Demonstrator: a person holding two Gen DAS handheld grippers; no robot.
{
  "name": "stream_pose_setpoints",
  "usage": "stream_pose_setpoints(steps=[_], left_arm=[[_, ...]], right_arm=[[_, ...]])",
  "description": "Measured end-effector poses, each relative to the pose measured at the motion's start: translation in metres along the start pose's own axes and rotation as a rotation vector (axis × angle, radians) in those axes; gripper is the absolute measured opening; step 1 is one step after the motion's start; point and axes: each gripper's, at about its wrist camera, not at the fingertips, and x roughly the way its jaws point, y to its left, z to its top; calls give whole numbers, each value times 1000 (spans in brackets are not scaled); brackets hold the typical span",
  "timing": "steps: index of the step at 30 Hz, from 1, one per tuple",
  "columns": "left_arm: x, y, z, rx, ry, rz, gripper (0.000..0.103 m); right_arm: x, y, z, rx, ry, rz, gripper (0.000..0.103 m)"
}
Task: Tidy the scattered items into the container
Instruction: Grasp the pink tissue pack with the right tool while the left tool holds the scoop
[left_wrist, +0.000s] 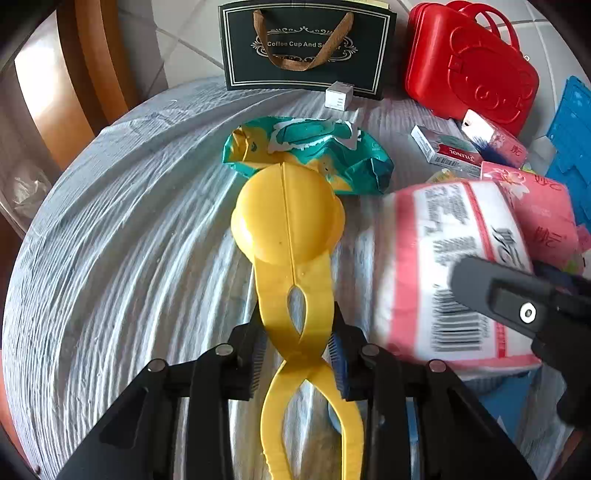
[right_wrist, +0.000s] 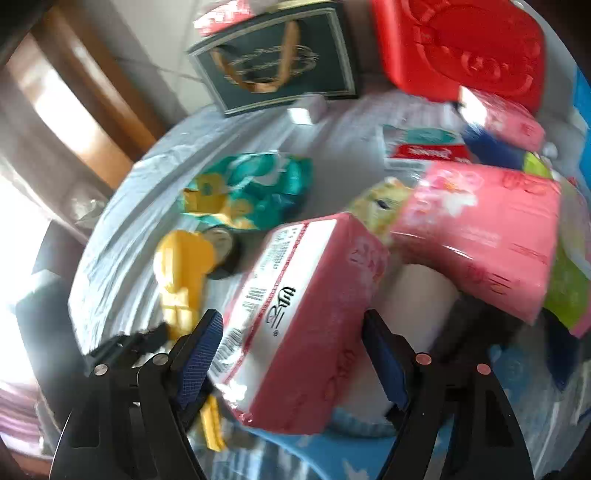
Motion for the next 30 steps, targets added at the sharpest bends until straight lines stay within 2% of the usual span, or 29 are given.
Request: stream_pose_setpoints(steps=[3,5,7,12,16,25,28,30], left_arm=[[-2,12,-4,-21,3,1,30],[-1,20,-6,-29,12,14,30],[2,25,-7,-34,25,25,30],[8,27,-8,-18,46,26,30],[6,28,-11,-12,41,22,30],[10,63,-3,-19,22,82,30],[16,62,5,13,8,51,30],[19,55,8,43,15,-12,31]], right_arm=[[6,1,2,34,17,52,78],[22,0,2,53,53,43,78],[37,-2,1,80,89,70,78],[36,7,-3,68,104,48,88],[32,22,-11,24,108,5,100],[14,46,-28,10,65,-113,103],[-4,51,-39,25,18,-148,103],[-1,54,-40,32,23,-152,102]])
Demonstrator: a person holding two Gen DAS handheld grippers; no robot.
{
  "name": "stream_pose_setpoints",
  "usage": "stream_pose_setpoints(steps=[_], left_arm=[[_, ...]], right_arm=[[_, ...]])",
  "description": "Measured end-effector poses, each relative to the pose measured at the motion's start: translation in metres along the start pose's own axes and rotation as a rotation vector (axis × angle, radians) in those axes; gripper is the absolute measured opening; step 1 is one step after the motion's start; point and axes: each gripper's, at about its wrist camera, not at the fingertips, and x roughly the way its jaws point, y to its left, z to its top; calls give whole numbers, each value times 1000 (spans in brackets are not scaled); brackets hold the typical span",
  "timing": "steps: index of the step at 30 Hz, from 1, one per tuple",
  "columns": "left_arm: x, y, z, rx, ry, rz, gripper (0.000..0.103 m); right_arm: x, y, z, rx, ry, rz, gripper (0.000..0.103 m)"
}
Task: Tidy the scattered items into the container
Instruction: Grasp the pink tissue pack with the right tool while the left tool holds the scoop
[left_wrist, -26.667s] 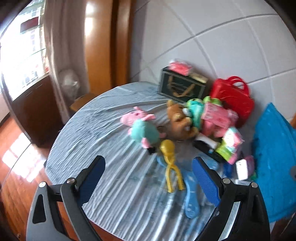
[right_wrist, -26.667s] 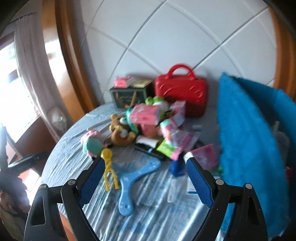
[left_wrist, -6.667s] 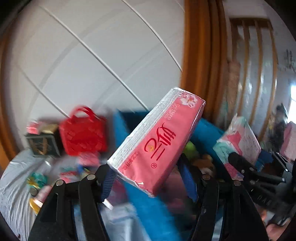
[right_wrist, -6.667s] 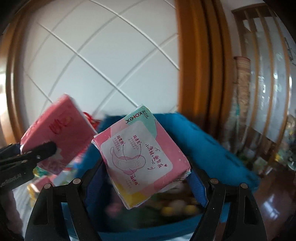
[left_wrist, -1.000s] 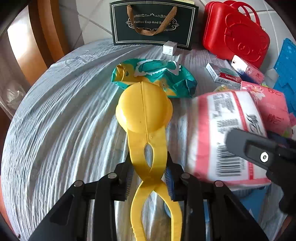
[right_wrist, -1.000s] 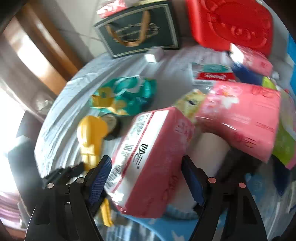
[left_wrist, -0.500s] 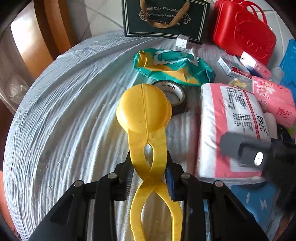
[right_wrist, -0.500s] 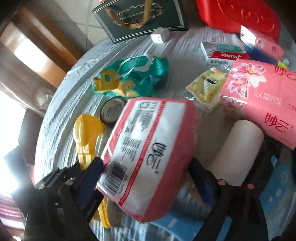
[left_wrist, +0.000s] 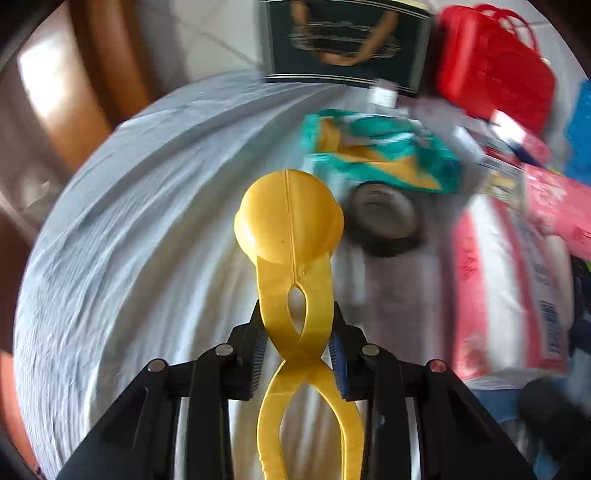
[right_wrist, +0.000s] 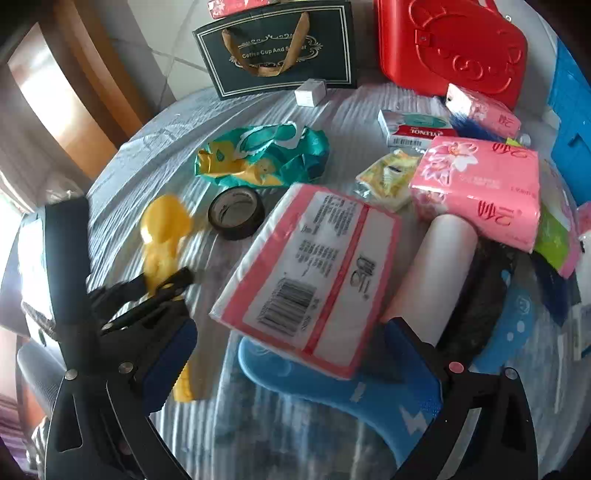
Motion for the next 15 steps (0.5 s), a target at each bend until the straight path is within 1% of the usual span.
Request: stream_pose_setpoints(steps=[1,2,3,4,5,6,7,8,10,13,15], left_arm=[[0,0,0,-5,3,-24,30],[-1,1,-1,-3,4,-55,30],[-3,1,-3,4,4,-79,30],[-5,1,-6,12,8,-90,30],[-8,2,-10,27,7,-72,30],[-10,2,-12,47,2,-37,30],[-13,2,-14,65,-4,0,30],[-15,5,-16,73,-6,31,30],[-17,14,-18,59,2,41,30],[-20,19,-21,47,7,53,30],[-23,19,-23,37,6,54,30]], right_arm=[[2,-1,1,20,-5,-6,103],[4,-7,3,47,-5,13,103],[8,-11,6,69,7,12,103],[11,-14,8,83,14,5,103],[13,-13,10,82,14,14,103],[16,-10,11,73,23,19,103],[20,-5,11,65,29,14,103],[24,2,11,54,30,-16,103],[34,11,12,37,18,-63,103],[48,13,12,21,-6,-109,103],[49,14,11,6,-15,-121,98]])
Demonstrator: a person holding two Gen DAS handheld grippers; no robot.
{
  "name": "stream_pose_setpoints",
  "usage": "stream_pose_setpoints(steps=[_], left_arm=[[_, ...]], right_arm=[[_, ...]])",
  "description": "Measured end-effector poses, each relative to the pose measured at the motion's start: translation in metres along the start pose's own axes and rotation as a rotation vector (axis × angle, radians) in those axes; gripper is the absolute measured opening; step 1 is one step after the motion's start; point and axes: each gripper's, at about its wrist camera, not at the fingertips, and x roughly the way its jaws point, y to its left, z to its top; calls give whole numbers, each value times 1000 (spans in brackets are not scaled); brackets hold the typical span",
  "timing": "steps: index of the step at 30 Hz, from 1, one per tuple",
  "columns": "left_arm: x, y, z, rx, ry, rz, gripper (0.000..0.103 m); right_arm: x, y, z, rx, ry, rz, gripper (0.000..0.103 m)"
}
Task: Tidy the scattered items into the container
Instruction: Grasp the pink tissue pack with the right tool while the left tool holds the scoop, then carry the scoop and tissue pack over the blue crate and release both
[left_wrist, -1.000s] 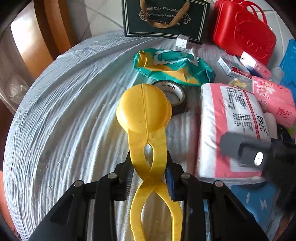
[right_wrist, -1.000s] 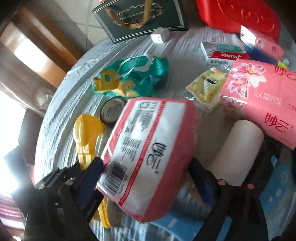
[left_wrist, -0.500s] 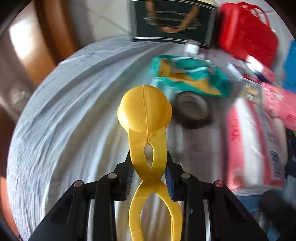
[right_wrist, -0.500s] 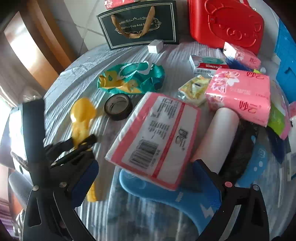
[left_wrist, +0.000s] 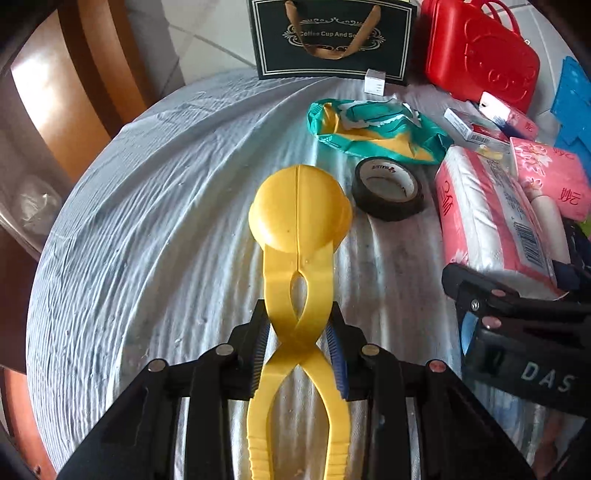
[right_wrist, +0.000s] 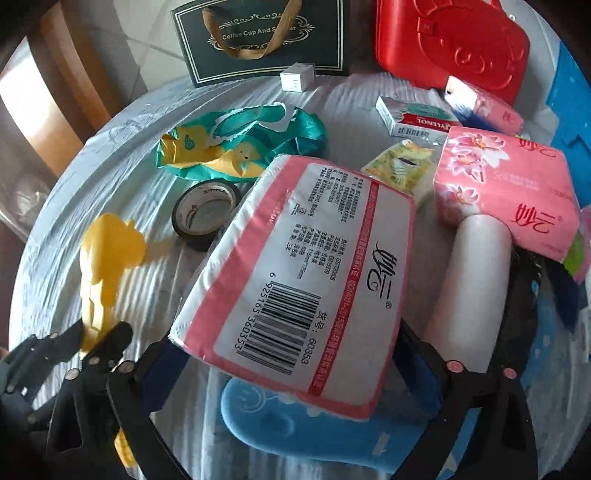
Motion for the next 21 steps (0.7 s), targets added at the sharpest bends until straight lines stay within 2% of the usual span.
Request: stream_pose_setpoints(steps=[6,12,21], left_arm=[[-24,-3,0,-40,-35,0,30],[-77,-21,7,-39,-125,-28,30],[-166,-66,24,-5,-263,-82,30]], right_arm=[[-50,-9,-10,-21,-70,87,94],[-115,-16,-13,-51,-185,120,94],[-220,-39,-13,-91,-371,61,94]])
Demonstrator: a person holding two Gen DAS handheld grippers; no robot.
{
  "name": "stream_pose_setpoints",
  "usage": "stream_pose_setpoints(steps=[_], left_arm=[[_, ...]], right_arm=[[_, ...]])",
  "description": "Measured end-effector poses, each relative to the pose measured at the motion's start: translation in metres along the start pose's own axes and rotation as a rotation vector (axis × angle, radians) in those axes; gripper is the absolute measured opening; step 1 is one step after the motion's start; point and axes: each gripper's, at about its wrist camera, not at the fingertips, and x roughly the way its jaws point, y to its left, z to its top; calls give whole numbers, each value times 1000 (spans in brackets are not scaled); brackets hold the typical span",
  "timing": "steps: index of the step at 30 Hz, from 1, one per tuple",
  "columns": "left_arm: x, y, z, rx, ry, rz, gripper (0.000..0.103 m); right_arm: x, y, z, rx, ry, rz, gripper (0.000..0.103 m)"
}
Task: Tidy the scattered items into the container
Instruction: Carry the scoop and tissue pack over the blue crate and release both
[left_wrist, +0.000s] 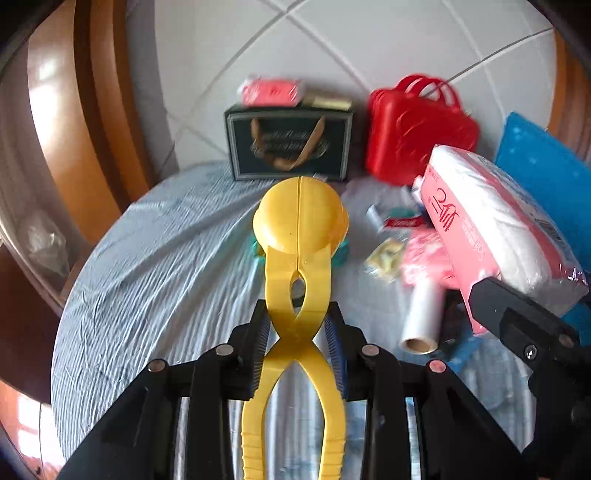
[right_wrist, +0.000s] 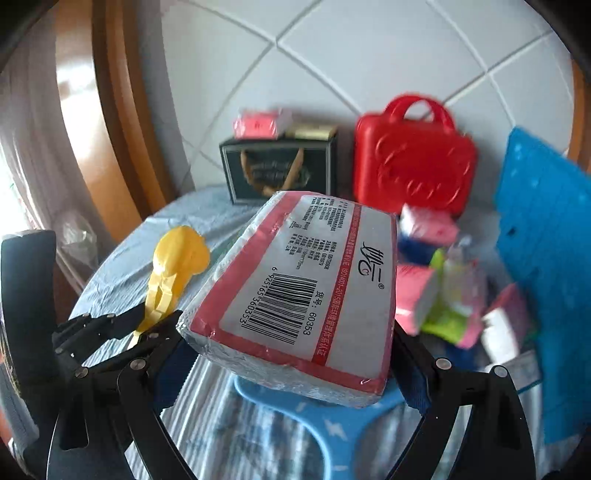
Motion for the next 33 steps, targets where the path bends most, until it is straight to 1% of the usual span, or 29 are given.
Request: stream_pose_setpoints(steps=[4,9,13,14,16,19,22,23,25,26,28,29,30,32,33], left_arm=[[-32,-26,13,7,-48,-21,30],[-78,-69,27,0,-144,-30,30],[-110,-115,30,-11,-203,-24,30],[-120,-132,32,-13,-220,-22,30],[-137,-163,35,-12,-257,-16,30],[-168,-223,47,-14,-334,-4,30],[-191,-284,63,9,-387,-40,30],[-200,-312,70,24,-414,-43,30],[-210,-350,81,34,-452,-45,30],[-216,-373,89,37,-468,-59,30],[-224,-419,108,41,-487,-103,30],[-225,-438,116,42,-488,-120,30],[-224,-453,122,42,-486,-133,30],[-213,-490,135,27,-474,-136,30],[-204,-506,140,32,-459,-135,30]], right_arm=[[-45,-14,12,-26,-73,-5,94],[-94,-45,25,-31,-166,-8,94],[-139,-87,31,-35,-242,-9,94],[-149,-98,31,-34,-259,-7,94],[-177,-131,33,-33,-305,-9,94],[-219,-186,33,-39,-376,-34,94],[-260,-251,29,-30,-426,-78,94],[-274,-274,27,-33,-439,-94,94],[-290,-314,23,-37,-456,-129,94],[-299,-337,20,-32,-460,-153,94],[-311,-373,17,-13,-455,-187,94],[-318,-396,15,7,-451,-204,94],[-321,-411,14,22,-447,-215,94],[-327,-447,11,50,-435,-248,94],[-328,-459,9,60,-428,-263,95]])
